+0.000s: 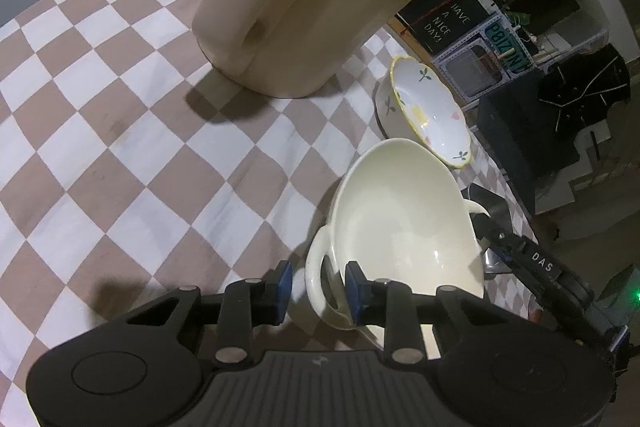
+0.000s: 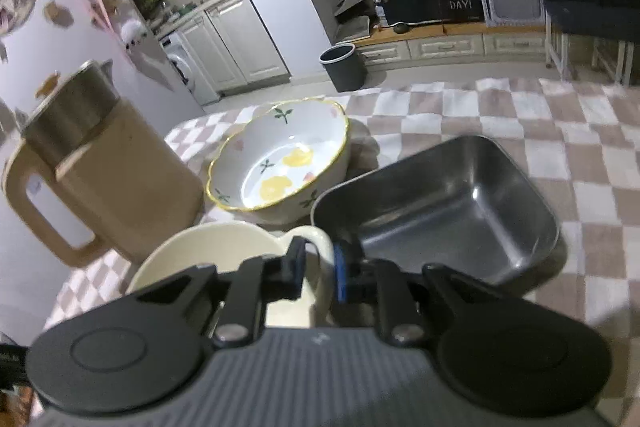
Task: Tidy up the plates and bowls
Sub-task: 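Lift the cream bowl off the table with both tools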
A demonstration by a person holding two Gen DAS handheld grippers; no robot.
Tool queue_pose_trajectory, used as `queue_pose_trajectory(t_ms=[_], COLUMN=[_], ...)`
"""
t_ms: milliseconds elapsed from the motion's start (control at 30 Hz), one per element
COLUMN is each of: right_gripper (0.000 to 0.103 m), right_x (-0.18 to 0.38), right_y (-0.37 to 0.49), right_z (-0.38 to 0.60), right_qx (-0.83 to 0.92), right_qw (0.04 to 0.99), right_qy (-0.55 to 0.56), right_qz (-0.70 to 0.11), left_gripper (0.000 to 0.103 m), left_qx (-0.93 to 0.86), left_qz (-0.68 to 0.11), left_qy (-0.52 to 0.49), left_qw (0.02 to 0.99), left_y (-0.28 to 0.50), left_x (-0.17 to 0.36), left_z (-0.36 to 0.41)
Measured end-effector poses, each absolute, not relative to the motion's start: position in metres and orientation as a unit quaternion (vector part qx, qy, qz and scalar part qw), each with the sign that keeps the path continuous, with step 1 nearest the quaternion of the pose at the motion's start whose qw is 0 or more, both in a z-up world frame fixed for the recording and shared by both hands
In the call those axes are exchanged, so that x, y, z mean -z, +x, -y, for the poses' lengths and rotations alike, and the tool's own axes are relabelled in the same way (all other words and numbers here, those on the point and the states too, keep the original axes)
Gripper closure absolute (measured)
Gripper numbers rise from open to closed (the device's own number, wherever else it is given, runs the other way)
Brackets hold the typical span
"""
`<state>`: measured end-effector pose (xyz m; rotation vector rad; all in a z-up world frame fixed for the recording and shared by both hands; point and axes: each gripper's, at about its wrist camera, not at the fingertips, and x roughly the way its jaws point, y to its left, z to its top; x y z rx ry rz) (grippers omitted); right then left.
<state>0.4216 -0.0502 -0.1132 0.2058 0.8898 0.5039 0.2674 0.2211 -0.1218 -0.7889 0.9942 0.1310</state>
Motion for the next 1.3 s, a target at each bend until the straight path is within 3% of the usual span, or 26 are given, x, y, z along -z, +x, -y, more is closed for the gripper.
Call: queue_pose_trajectory(t_ms=[233, 367, 700, 933, 1067, 1300], right_gripper=[0.092, 0.090, 0.088, 0.084, 0.068, 0.067], right_x=[0.105, 0.099, 0.094, 0.096, 0.100, 0.116], right_y=[0.410, 0.393, 0.356, 0.347, 0.353, 0.360], right_z=[0.047, 0.039, 0.061, 0.075, 0.068, 0.045], right_qx=[-0.221, -0.210, -0.196, -0.228, -0.236, -0.229], right_qw=[0.872, 0.876, 0.856, 0.840, 0.837, 0.835], right_qy=[0.051, 0.004, 0.043, 0.069, 0.067, 0.014], right_qz=[-0.434, -0.435, -0.476, -0.488, -0.488, -0.500], left_gripper=[0.073, 0.073, 0.076, 0.077, 0.077, 0.077], left_qx=[-0.066, -0.071, -0.071, -0.062, -0.057, -0.049], left_qz=[-0.460, -0.458, -0.465, -0.471, -0.474, -0.477], left_qy=[-0.355, -0.341, -0.290, -0.270, -0.259, -0.259], left_qw=[0.811, 0.818, 0.833, 0.838, 0.840, 0.838], left_y=[0.267, 0.268, 0.274, 0.279, 0.283, 0.288], left_x=[0.120, 0.119, 0.119, 0.122, 0.123, 0.126], left_z=[-0.224, -0.224, -0.217, -0.212, -0.211, -0.213])
